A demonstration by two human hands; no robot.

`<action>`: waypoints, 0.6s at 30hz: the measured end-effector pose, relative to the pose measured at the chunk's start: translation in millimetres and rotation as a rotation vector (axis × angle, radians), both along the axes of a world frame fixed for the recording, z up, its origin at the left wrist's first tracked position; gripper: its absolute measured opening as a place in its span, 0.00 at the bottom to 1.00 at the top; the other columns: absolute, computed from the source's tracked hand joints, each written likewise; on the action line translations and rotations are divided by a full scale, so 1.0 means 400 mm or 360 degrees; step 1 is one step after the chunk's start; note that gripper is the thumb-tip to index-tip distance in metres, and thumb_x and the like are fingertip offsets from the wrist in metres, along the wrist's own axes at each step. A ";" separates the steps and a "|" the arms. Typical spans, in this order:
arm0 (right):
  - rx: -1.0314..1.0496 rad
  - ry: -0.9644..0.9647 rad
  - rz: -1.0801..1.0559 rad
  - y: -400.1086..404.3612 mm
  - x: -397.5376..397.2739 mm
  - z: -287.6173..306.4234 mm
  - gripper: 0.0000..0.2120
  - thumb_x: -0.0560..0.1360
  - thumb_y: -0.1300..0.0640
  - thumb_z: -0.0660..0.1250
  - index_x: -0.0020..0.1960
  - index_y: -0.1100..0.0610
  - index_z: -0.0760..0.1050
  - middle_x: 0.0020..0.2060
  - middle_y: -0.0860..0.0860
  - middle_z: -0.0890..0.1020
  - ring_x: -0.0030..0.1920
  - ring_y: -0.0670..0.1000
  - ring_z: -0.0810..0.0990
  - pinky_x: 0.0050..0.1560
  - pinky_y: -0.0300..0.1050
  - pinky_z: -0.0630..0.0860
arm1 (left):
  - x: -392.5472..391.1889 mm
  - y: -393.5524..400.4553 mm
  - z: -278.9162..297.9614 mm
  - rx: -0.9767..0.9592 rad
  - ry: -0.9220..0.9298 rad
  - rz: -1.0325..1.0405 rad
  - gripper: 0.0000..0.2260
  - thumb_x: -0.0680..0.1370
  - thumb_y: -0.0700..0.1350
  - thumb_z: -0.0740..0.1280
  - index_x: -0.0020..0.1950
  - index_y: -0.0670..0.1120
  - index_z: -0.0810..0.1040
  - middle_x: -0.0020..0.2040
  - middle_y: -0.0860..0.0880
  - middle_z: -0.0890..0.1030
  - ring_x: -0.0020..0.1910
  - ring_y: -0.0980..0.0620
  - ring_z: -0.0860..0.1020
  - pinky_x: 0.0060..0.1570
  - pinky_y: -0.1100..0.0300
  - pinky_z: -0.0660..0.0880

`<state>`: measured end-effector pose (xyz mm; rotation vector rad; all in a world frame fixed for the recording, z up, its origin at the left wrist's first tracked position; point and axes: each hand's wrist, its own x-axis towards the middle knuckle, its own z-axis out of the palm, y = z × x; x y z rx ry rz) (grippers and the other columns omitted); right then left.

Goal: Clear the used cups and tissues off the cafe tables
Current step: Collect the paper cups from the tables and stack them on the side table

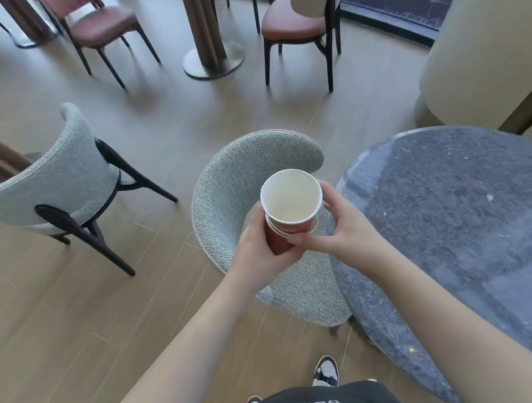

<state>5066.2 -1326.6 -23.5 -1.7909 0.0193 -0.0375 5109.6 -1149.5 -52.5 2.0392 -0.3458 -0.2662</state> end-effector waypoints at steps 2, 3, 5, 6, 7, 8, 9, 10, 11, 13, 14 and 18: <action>0.0032 -0.0049 0.0047 0.009 0.008 0.005 0.45 0.63 0.42 0.82 0.75 0.38 0.63 0.71 0.38 0.72 0.74 0.43 0.68 0.75 0.52 0.64 | 0.000 0.016 -0.001 -0.0028 0.0009 -0.0012 0.37 0.62 0.62 0.75 0.68 0.61 0.66 0.64 0.54 0.80 0.61 0.55 0.78 0.59 0.66 0.73; 0.0046 -0.0076 0.0063 0.014 0.012 0.009 0.47 0.63 0.40 0.81 0.76 0.38 0.61 0.72 0.38 0.71 0.75 0.44 0.67 0.76 0.53 0.63 | -0.001 0.024 -0.002 -0.0045 0.0018 -0.0016 0.38 0.62 0.63 0.75 0.70 0.59 0.67 0.64 0.53 0.80 0.63 0.53 0.78 0.61 0.60 0.75; 0.0065 -0.0145 0.0098 0.026 0.022 0.019 0.50 0.64 0.37 0.79 0.78 0.39 0.57 0.75 0.40 0.69 0.76 0.46 0.66 0.76 0.53 0.63 | 0.000 0.037 0.000 -0.0064 0.0031 0.0006 0.40 0.62 0.64 0.75 0.72 0.56 0.68 0.62 0.55 0.81 0.62 0.53 0.79 0.62 0.55 0.76; 0.0074 -0.0169 0.0113 0.033 0.026 0.025 0.50 0.65 0.36 0.78 0.79 0.41 0.56 0.75 0.41 0.68 0.77 0.47 0.65 0.75 0.53 0.63 | 0.000 0.044 0.000 -0.0071 0.0037 0.0026 0.40 0.63 0.64 0.76 0.72 0.55 0.68 0.61 0.56 0.81 0.61 0.54 0.80 0.62 0.55 0.77; 0.0084 -0.0185 0.0125 0.039 0.030 0.029 0.49 0.67 0.35 0.76 0.80 0.43 0.55 0.76 0.42 0.68 0.77 0.48 0.65 0.75 0.52 0.64 | 0.000 0.049 -0.001 -0.0078 0.0043 0.0046 0.40 0.63 0.63 0.76 0.72 0.55 0.69 0.61 0.58 0.81 0.61 0.56 0.80 0.61 0.56 0.77; 0.0086 -0.0192 0.0137 0.046 0.034 0.032 0.47 0.68 0.34 0.74 0.80 0.44 0.55 0.76 0.43 0.67 0.77 0.48 0.65 0.74 0.52 0.64 | 0.000 0.055 -0.002 -0.0083 0.0048 0.0064 0.39 0.63 0.63 0.77 0.72 0.56 0.69 0.60 0.59 0.81 0.60 0.58 0.80 0.61 0.57 0.77; 0.0070 -0.0190 0.0151 0.052 0.037 0.033 0.45 0.70 0.35 0.73 0.80 0.44 0.56 0.76 0.43 0.67 0.77 0.47 0.65 0.74 0.50 0.64 | -0.002 0.060 -0.002 -0.0082 0.0046 0.0075 0.38 0.63 0.63 0.77 0.71 0.57 0.69 0.59 0.61 0.81 0.60 0.60 0.79 0.60 0.59 0.76; 0.0035 -0.0174 0.0170 0.059 0.040 0.033 0.42 0.72 0.36 0.71 0.79 0.43 0.57 0.76 0.42 0.67 0.76 0.45 0.65 0.74 0.48 0.64 | -0.004 0.063 0.000 -0.0080 0.0042 0.0082 0.38 0.64 0.62 0.77 0.71 0.58 0.69 0.59 0.62 0.81 0.59 0.61 0.79 0.59 0.61 0.76; -0.0019 -0.0145 0.0196 0.067 0.043 0.031 0.39 0.73 0.37 0.71 0.79 0.43 0.58 0.75 0.41 0.68 0.75 0.42 0.66 0.74 0.44 0.64 | -0.005 0.065 0.000 -0.0081 0.0037 0.0089 0.38 0.64 0.61 0.77 0.71 0.58 0.69 0.59 0.62 0.81 0.59 0.61 0.80 0.58 0.61 0.76; -0.0201 -0.0096 0.0263 0.084 0.048 0.026 0.36 0.74 0.40 0.70 0.78 0.44 0.61 0.73 0.39 0.69 0.73 0.37 0.66 0.71 0.34 0.62 | -0.005 0.066 0.002 -0.0082 0.0021 0.0102 0.38 0.63 0.59 0.77 0.71 0.58 0.69 0.59 0.58 0.82 0.59 0.58 0.81 0.57 0.60 0.77; -0.0298 -0.0096 0.0291 0.093 0.050 0.020 0.34 0.75 0.42 0.69 0.77 0.46 0.63 0.73 0.39 0.68 0.73 0.35 0.64 0.71 0.31 0.60 | -0.005 0.066 0.003 -0.0078 0.0013 0.0107 0.38 0.63 0.56 0.77 0.71 0.60 0.68 0.59 0.57 0.82 0.58 0.57 0.81 0.57 0.59 0.78; -0.0403 -0.0109 0.0312 0.117 0.056 -0.001 0.29 0.79 0.50 0.70 0.77 0.52 0.65 0.73 0.39 0.66 0.73 0.32 0.62 0.69 0.26 0.56 | 0.002 0.078 -0.005 -0.0051 -0.0046 0.0143 0.37 0.65 0.47 0.78 0.64 0.75 0.66 0.58 0.60 0.82 0.56 0.63 0.80 0.54 0.64 0.77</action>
